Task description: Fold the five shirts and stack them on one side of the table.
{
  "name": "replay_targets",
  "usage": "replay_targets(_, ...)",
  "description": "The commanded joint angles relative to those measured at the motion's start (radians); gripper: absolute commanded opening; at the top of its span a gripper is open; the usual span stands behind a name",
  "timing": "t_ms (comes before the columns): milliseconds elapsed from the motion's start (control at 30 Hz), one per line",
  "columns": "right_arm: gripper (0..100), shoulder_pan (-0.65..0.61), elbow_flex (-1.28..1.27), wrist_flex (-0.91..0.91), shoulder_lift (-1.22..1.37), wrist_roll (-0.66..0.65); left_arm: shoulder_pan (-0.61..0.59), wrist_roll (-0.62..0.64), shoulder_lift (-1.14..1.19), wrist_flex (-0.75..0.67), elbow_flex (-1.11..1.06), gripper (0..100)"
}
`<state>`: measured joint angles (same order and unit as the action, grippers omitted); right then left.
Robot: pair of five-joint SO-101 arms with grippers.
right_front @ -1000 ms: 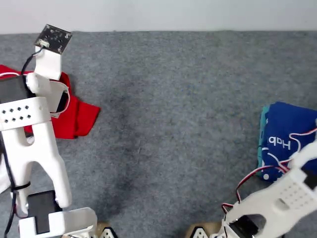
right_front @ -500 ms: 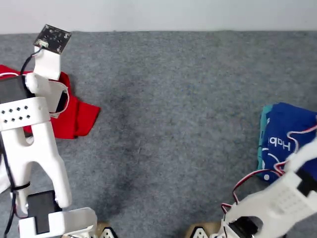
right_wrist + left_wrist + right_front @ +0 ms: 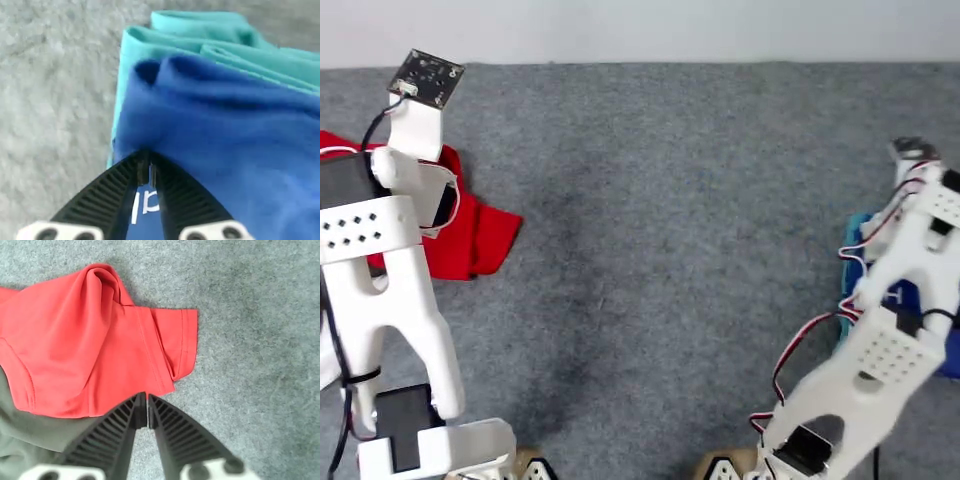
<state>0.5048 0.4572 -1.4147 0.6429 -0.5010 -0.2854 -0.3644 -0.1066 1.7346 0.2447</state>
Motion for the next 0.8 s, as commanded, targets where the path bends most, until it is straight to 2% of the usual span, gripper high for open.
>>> replay_targets(0,0.9,-0.048,0.017,0.018,-0.024,0.051,0.000,-0.005,-0.049,0.018,0.005,1)
replay_targets(400,0.9,-0.061,0.020,-0.360,-0.430,0.077,-0.015,-0.008,-0.190,0.018,-0.021,1)
replay_targets(533,0.9,-0.054,-0.044,-0.381,-0.558,0.077,-0.044,-0.011,-0.210,0.018,-0.110,2)
replay_targets(767,0.9,-0.056,-0.310,-0.380,-0.842,0.077,-0.048,-0.011,-0.207,-0.023,-0.285,20)
